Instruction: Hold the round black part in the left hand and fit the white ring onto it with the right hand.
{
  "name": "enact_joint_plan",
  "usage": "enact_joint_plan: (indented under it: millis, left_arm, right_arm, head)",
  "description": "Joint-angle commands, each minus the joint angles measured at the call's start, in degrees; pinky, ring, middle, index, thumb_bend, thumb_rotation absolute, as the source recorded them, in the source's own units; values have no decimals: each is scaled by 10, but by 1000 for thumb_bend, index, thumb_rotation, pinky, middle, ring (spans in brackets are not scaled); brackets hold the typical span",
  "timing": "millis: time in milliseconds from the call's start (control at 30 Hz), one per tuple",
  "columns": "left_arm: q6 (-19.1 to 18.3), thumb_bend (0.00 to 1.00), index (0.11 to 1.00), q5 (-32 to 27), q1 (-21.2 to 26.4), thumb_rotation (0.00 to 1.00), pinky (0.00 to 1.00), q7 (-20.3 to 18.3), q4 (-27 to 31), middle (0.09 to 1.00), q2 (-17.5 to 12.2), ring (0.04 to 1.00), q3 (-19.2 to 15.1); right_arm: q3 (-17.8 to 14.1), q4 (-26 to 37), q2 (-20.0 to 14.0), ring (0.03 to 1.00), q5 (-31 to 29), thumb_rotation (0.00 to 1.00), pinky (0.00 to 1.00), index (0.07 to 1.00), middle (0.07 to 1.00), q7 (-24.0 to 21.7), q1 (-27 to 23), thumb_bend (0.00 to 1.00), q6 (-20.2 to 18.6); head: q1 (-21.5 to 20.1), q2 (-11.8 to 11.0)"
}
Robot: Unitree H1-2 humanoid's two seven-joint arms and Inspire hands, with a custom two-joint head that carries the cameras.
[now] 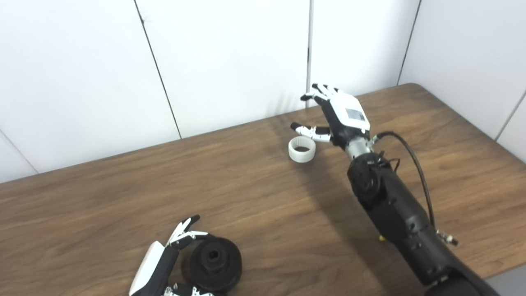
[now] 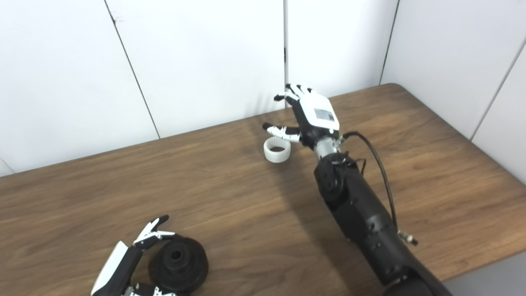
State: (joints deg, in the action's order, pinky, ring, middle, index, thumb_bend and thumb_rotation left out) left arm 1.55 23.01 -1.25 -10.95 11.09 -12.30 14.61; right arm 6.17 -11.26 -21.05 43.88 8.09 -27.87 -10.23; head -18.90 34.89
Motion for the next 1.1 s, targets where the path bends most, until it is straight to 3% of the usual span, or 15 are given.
enact_joint_plan:
  millis: [0,200,600,1067]
  left_arm:
    - [3,925,588,0,4,144,936,1,12,967,-3,1000,-3]
    - [1,918,588,1,4,128,936,1,10,970,-1,1000,-2]
    - [-3,909,588,8,0,151,923,0,16,971,-1,1000,-1]
    - [-4,913,588,12,-2,138,926,1,17,971,3,1000,-1]
  right_arm:
    - [2,-6,-16,956,-6,559,967,790,931,0,-37,630,16]
    - [1,-48,-24,951,-43,584,946,803,934,-29,-51,654,11]
    - [26,-82,-35,995,-53,741,939,827,991,-83,-53,773,-19]
    - [47,-86,-29,1000,-56,796,963,853,1000,-99,-36,847,-34]
  head:
    - [0,1]
    - [0,0]
    - [9,6]
    - [15,10]
